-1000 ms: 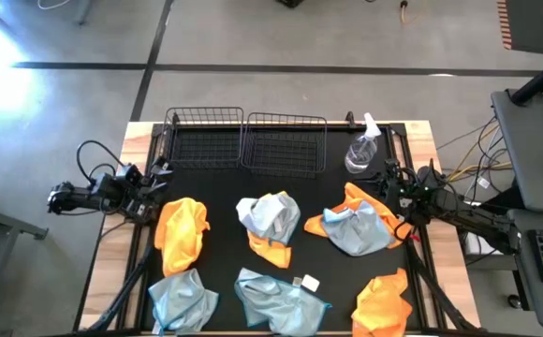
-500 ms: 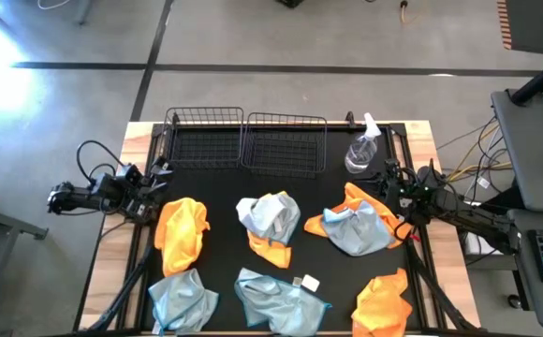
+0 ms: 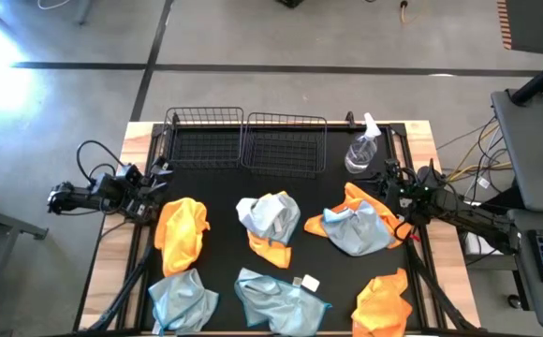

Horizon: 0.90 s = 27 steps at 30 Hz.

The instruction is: Sort microfiber towel by color & place in baskets

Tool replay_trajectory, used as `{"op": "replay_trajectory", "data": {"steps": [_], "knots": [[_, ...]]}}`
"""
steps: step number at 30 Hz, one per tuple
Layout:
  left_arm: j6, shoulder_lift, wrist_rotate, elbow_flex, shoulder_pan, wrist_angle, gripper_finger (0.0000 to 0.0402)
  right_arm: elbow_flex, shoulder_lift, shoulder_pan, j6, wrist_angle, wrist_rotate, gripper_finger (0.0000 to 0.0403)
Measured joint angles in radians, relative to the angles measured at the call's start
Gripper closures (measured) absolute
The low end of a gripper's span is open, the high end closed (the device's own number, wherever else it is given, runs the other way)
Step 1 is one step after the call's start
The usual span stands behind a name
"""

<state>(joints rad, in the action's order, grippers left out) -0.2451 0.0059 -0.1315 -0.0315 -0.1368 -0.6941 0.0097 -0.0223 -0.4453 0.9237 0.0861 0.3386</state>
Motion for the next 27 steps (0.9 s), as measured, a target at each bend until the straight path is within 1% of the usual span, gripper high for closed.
{"op": "replay_trajectory", "data": {"steps": [18, 19, 23, 27], "knots": [[0.0, 0.0, 0.0, 0.0, 0.0, 0.0, 0.0243, 0.0, 0.0, 0.0, 0.0, 0.0, 0.0, 0.0277], [0.0, 0.0, 0.0, 0.0, 0.0, 0.0, 0.0243, 0.0, 0.0, 0.0, -0.001, 0.001, -0.011, 0.0277], [0.0, 0.0, 0.0, 0.0, 0.0, 0.0, 0.0243, 0.0, 0.0, 0.0, -0.079, 0.001, -0.13, 0.0277], [0.0, 0.0, 0.0, 0.0, 0.0, 0.0, 0.0243, 0.0, -0.001, 0.0, -0.126, -0.003, -0.171, 0.0277]]}}
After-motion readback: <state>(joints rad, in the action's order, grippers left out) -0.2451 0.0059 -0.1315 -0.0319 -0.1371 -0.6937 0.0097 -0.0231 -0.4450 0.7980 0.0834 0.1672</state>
